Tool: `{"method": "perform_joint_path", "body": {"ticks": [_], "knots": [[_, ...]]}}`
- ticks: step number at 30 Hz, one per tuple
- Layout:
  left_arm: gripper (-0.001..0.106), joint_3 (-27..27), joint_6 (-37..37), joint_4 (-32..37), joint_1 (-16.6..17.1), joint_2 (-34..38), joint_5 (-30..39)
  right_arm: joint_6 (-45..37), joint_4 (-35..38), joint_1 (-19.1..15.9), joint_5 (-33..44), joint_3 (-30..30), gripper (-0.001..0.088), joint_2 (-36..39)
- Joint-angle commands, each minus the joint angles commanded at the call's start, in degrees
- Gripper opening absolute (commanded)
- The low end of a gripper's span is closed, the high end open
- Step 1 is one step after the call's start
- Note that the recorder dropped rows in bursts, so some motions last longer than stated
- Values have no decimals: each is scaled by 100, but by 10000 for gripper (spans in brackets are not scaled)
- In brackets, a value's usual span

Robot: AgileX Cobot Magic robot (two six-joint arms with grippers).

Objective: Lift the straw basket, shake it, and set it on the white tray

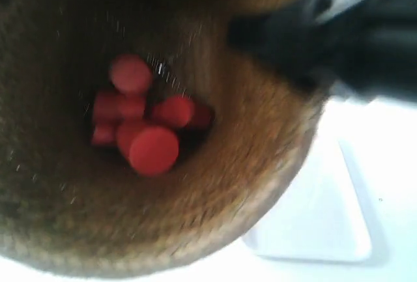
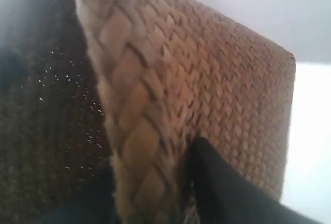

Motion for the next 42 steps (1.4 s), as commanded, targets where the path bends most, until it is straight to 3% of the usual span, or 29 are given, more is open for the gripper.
{"method": "perform_joint_path", "body": {"ticks": [3,5,8,11,14,16,18,20,22,24,27,29,31,33,35,37,39,42], "knots": [[0,461,20,-1,0,360,-566,183,69,-305,17,36,0,618],[0,288,-1,-187,0,325,-99,372,374,-274,412,-187,0,598],[0,-263,-1,-248,0,-14,430,-234,323,-37,489,-506,0,-3],[0,-168,-19,96,0,-126,-98,-581,-12,-51,198,-306,0,-221],[0,345,103,75,0,266,-884,-581,-138,-326,238,6,0,502],[0,284,32,101,0,382,-556,-420,28,-406,790,-117,0,674],[0,-55,-42,49,0,160,189,-407,329,-319,1349,-373,0,393],[0,-365,-174,-12,0,-90,596,-420,648,-93,1149,-489,0,-230],[0,-374,-247,6,0,-292,437,-553,307,51,669,-423,0,-654],[0,-54,-247,146,0,-277,-98,-568,-145,-7,381,-193,0,-594],[0,474,-253,116,0,163,-958,-568,-436,-390,332,64,0,174],[0,292,-334,36,0,190,-485,-315,-58,-464,716,-192,0,313],[0,-148,-334,107,0,-11,183,-314,179,-304,897,-526,0,-40],[0,-446,-232,107,0,-188,409,-327,150,-126,774,-574,0,-375],[0,-319,-208,164,0,-225,83,-501,-341,-81,528,-332,0,-478],[0,161,-168,115,0,34,-683,-511,-675,-219,140,102,0,21],[0,413,-89,152,0,281,-1067,-418,-668,-412,187,172,0,461],[0,-16,-319,172,0,136,-180,-165,-6,-323,514,-127,0,230]]}}
